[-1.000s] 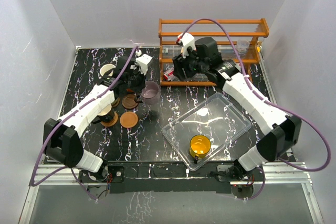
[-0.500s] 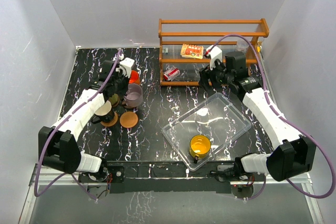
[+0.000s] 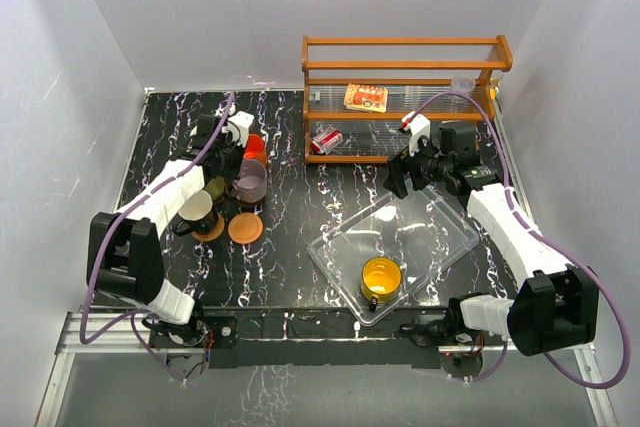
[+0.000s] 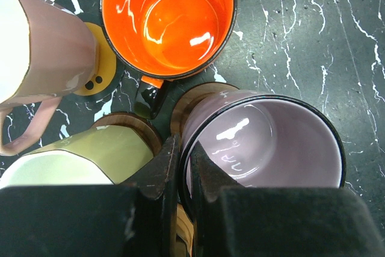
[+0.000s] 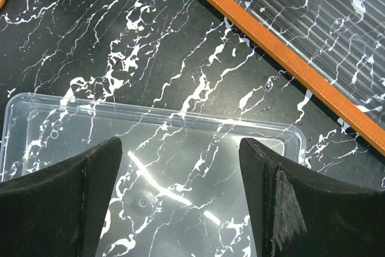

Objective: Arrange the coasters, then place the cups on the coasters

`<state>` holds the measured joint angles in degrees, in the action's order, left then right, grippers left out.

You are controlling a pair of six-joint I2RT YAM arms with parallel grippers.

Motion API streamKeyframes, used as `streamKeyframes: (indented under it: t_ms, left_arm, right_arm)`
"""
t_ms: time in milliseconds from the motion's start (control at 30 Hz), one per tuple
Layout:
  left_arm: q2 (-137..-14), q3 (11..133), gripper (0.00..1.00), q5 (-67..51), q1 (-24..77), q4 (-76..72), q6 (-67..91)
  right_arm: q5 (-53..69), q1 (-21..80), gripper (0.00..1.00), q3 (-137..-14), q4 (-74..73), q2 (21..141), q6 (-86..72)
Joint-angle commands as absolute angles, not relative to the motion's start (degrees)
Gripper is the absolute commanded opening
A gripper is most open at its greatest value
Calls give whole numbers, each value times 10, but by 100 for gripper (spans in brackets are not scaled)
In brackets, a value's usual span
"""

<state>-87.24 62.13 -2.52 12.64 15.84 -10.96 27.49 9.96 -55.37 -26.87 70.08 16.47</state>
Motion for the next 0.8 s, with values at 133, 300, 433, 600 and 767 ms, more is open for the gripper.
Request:
streamKeyframes:
  t_ms: [133, 300, 433, 600, 767]
  left_arm:
    - [-875, 645, 0, -39, 116, 119, -114]
    - [-879, 643, 0, -41, 114, 119, -118]
    - [-884, 639, 0, -42, 113, 117, -119]
    - [-887, 636, 0, -44, 112, 115, -118]
    - [-890, 637, 0, -42, 112, 117, -120]
  right_arm:
    - [297, 96, 78, -552, -232, 688, 174]
    - [297, 97, 79, -553, -233, 690, 175]
    - [298, 97, 79, -552, -234, 692, 176]
    - [298, 96, 80, -551, -234, 694, 177]
    - [298, 96, 80, -551, -235, 694, 178]
